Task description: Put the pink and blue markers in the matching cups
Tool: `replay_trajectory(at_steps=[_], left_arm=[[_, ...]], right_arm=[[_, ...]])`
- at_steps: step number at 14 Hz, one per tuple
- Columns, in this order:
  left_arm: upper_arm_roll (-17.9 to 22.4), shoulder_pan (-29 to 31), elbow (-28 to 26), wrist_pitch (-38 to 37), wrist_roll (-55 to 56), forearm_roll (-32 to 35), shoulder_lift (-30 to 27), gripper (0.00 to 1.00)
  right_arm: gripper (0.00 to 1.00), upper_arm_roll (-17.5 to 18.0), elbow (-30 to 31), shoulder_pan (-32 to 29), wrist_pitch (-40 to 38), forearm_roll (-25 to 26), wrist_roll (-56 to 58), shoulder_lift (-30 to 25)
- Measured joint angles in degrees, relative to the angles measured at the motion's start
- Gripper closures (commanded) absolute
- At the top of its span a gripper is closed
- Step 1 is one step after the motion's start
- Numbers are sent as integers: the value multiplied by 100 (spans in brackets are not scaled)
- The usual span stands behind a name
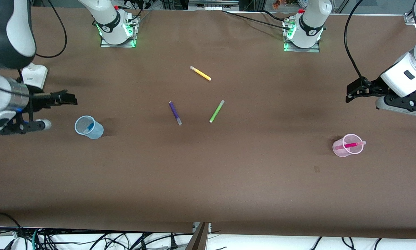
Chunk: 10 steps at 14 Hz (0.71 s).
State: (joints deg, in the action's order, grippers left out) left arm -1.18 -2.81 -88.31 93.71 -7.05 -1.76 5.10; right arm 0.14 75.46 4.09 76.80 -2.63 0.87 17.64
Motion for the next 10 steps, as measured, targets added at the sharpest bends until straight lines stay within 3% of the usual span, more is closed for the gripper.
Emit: replay_trajectory(at_steps=[3,6,10], left_arm=[[0,17,-57,-43,-4,0,-168,0],[0,44,-82,-104,-7,0,-256,0],[0,62,-192,-109,-103,0,-261,0]], right_arm=[[0,-13,910,-29,233,87,-97,-980],[0,-61,1301,-41,379,441,-112,-1718],[0,-126,1501,-49,379,484,-111,-1972]])
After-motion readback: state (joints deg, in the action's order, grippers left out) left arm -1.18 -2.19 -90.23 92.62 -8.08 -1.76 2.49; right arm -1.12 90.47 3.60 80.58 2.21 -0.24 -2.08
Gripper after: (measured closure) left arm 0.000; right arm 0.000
